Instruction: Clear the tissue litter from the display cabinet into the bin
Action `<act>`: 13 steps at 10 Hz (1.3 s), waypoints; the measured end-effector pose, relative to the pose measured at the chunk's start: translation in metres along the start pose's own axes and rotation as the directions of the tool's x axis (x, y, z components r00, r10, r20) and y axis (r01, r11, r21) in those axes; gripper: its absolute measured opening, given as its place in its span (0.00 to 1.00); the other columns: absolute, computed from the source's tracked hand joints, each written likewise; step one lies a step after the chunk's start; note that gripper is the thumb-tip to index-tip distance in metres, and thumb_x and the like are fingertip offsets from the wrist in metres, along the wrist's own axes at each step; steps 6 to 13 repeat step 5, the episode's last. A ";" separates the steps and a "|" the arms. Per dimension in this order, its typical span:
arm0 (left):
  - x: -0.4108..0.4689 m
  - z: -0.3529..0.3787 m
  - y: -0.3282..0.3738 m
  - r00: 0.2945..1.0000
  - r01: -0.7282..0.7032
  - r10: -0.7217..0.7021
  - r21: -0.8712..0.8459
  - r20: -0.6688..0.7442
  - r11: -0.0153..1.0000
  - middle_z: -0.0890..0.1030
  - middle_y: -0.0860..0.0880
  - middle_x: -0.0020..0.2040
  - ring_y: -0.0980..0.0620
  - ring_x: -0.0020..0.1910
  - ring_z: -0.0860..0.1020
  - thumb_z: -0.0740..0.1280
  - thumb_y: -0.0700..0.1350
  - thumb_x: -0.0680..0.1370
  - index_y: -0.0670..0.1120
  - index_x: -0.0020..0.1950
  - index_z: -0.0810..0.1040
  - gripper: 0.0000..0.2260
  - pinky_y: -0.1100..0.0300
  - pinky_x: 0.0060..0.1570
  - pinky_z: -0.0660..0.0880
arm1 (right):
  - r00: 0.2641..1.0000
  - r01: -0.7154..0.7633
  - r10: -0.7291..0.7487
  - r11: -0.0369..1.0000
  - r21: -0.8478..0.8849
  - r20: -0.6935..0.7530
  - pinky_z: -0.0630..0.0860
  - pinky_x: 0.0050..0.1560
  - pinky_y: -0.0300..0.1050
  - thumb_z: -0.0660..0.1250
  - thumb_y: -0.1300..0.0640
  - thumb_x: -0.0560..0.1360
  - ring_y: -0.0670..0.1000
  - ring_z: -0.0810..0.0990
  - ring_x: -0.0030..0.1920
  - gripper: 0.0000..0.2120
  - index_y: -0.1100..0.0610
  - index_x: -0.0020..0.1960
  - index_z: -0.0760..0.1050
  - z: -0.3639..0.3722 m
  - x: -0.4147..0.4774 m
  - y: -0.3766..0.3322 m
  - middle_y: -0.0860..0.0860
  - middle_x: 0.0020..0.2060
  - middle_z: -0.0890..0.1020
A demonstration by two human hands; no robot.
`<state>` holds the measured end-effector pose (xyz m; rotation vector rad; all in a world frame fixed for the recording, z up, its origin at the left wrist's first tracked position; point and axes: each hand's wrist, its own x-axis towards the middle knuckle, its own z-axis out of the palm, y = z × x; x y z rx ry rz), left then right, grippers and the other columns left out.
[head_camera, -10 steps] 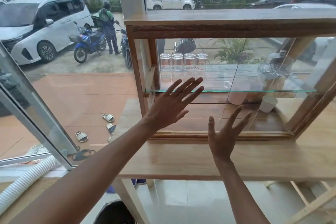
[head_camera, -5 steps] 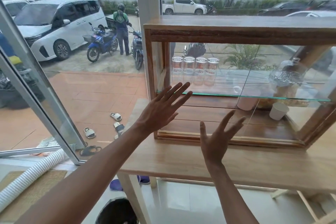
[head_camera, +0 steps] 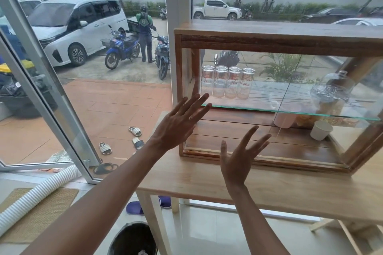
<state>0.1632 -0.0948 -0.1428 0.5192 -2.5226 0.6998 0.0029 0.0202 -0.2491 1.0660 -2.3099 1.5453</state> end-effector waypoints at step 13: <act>-0.070 0.029 0.070 0.954 0.289 -0.295 -0.407 0.050 0.866 0.52 0.39 0.80 0.45 0.79 0.52 0.57 0.48 0.83 0.41 0.78 0.58 0.25 0.47 0.76 0.58 | 0.964 0.235 -0.214 0.962 -0.135 0.157 0.65 0.73 0.66 0.69 0.51 0.77 0.63 0.49 0.81 0.42 0.54 0.83 0.49 -0.032 -0.024 0.049 0.60 0.82 0.45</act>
